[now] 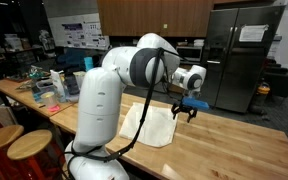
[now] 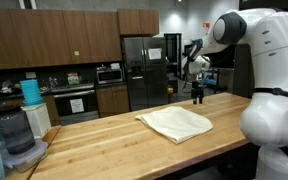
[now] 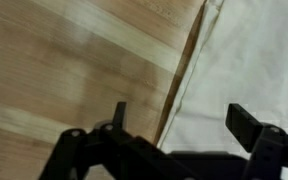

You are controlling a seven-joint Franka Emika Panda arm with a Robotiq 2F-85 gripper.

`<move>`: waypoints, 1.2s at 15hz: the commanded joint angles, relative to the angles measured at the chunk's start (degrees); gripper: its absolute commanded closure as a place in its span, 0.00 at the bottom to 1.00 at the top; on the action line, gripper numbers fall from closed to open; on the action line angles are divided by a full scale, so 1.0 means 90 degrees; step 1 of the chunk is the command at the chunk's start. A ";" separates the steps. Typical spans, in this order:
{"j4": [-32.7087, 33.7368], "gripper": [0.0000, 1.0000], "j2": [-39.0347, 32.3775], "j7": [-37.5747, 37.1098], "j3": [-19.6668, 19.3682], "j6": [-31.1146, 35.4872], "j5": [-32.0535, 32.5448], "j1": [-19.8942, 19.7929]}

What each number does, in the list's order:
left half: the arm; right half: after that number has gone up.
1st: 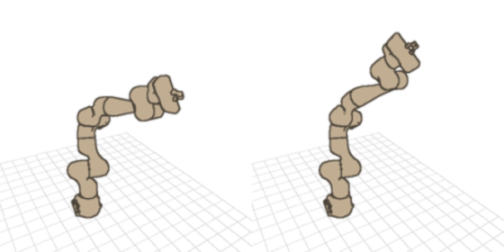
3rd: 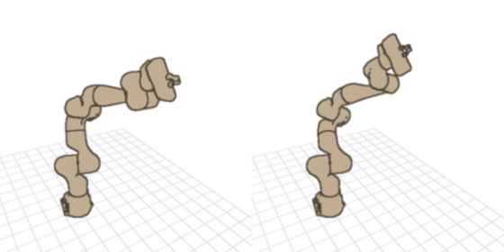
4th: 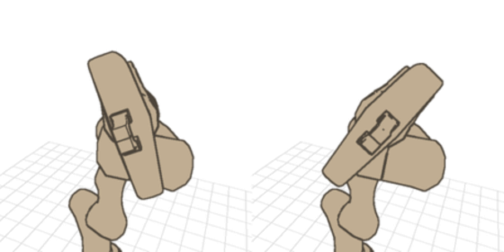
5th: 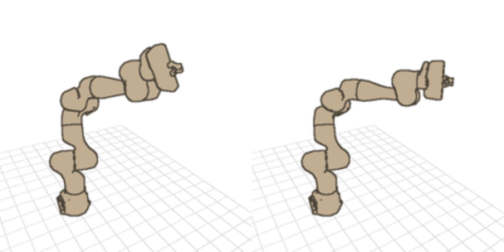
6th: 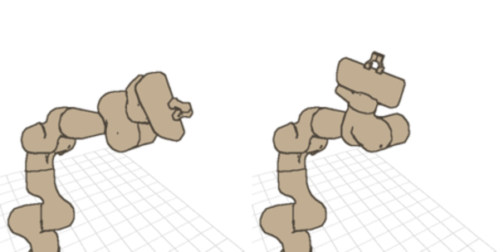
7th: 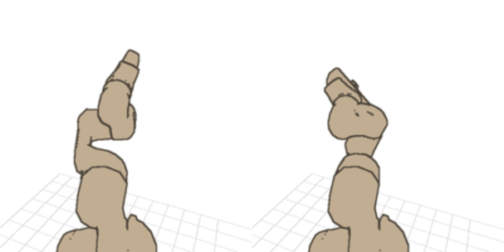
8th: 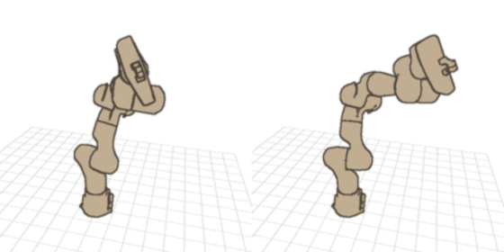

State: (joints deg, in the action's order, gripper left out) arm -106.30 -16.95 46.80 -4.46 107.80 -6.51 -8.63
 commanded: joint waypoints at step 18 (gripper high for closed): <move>0.0493 0.00 -0.0748 0.0215 0.0614 -0.0338 -0.0899 -0.0090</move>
State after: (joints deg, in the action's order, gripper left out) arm -102.56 -23.31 49.66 0.13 105.32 -13.00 -9.37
